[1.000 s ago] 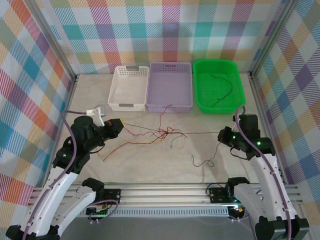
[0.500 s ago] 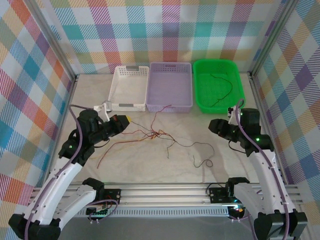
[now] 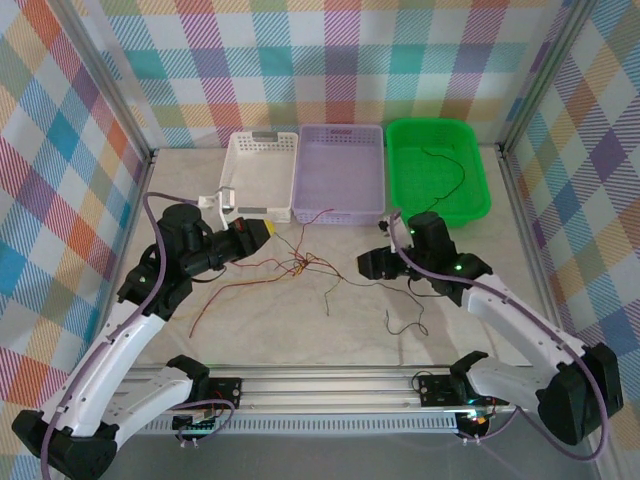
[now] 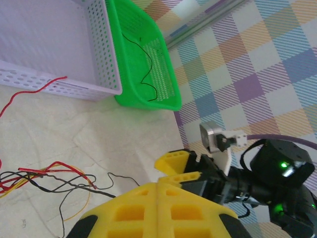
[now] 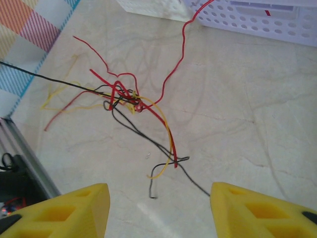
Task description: Untangle the cables
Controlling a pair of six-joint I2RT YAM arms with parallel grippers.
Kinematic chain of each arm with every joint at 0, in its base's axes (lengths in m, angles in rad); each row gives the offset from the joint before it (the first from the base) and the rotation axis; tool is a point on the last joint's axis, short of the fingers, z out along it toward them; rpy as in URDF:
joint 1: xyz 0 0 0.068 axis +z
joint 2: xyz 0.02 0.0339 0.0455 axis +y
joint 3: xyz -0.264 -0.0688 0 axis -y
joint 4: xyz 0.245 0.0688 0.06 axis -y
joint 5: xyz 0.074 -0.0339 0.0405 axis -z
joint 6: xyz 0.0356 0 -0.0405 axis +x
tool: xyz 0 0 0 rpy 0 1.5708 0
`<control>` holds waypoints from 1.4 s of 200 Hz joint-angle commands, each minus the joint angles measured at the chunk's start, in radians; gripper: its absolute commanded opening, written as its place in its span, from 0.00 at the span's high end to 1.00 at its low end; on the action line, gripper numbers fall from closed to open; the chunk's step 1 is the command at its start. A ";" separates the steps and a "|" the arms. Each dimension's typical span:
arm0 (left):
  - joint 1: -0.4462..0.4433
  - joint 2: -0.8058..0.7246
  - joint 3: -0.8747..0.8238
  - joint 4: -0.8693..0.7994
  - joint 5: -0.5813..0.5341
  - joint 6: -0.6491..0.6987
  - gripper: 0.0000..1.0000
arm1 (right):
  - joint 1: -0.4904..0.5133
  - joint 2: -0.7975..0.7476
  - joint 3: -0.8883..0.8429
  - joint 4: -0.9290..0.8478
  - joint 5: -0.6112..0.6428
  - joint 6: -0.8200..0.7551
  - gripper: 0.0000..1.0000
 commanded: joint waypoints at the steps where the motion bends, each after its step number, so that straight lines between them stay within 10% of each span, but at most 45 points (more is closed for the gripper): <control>1: -0.013 0.001 0.029 0.004 0.011 -0.005 1.00 | 0.045 0.042 -0.011 0.145 0.053 -0.070 0.43; 105: -0.019 0.004 0.034 0.005 0.011 -0.013 1.00 | 0.204 0.333 0.037 0.337 0.109 -0.119 0.48; 153: -0.019 -0.005 0.012 0.003 0.013 -0.007 1.00 | 0.214 0.346 0.059 0.343 0.162 -0.102 1.00; 186: -0.019 0.000 -0.021 -0.014 0.012 0.025 1.00 | 0.212 0.180 0.038 0.278 0.235 -0.112 1.00; 230: -0.023 0.035 -0.124 0.039 0.036 0.043 0.30 | 0.211 0.016 0.081 0.162 0.125 -0.107 1.00; 280: -0.129 0.135 -0.241 0.246 0.072 0.021 0.09 | 0.211 -0.042 0.165 0.104 -0.001 -0.068 1.00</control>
